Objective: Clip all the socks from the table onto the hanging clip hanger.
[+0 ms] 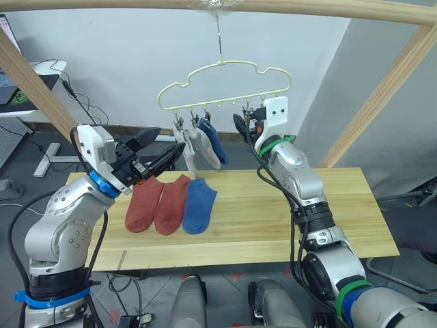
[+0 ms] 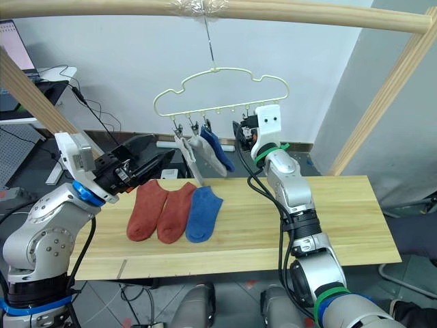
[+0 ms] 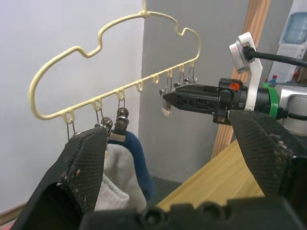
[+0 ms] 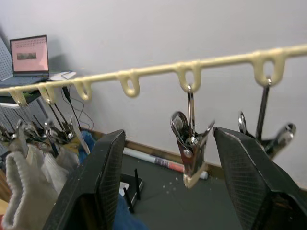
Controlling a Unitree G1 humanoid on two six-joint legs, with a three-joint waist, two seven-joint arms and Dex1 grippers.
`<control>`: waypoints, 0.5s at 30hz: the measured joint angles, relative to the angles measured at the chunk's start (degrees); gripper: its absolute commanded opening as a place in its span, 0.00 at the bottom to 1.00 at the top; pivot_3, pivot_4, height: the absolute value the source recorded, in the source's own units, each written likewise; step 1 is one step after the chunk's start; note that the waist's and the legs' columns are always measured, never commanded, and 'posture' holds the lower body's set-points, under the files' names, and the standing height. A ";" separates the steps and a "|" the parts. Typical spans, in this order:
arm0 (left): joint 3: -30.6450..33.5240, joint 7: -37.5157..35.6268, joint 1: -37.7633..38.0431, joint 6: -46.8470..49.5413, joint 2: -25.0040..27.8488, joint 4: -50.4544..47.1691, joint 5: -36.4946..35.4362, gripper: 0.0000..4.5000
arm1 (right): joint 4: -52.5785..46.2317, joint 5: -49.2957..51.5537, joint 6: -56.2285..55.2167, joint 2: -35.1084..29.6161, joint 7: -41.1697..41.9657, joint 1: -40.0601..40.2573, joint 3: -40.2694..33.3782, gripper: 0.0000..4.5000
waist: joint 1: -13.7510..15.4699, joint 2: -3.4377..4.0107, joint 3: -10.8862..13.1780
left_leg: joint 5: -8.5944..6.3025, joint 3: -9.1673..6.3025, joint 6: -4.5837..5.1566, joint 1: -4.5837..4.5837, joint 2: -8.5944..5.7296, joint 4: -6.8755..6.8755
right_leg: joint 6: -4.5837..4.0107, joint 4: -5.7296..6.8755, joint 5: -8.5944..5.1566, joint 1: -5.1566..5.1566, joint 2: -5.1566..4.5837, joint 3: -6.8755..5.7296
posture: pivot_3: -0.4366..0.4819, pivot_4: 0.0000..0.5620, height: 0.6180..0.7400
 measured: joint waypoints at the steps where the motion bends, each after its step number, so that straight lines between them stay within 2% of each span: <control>1: 0.01 0.67 0.67 0.34 -0.18 -1.10 -0.19 1.00 | 0.34 0.00 -0.08 0.07 -0.02 -0.09 0.00 0.68 | -0.03 0.00 0.00 | 0.00 0.00 0.00 0.00 0.01 -0.02 | 0.00 -0.01 0.00 0.00 0.00 0.00 | 0.62 0.37 1.00; 6: -2.19 3.91 3.50 1.56 -2.50 -6.63 -0.44 1.00 | 2.95 0.01 -0.64 0.63 -0.09 -1.67 -0.30 0.68 | 0.05 0.00 0.00 | 0.00 -0.05 0.00 0.01 0.02 -0.05 | -0.01 0.02 0.01 0.00 0.01 -0.05 | 0.62 0.37 1.00; 15: -2.23 4.67 3.71 1.95 -2.48 -7.33 -2.04 1.00 | 6.35 0.04 -2.68 0.89 0.03 -3.14 -0.61 0.68 | 0.05 0.01 0.00 | 0.00 -0.03 0.00 0.01 0.01 -0.05 | -0.01 0.00 0.00 0.00 0.00 -0.04 | 0.62 0.38 1.00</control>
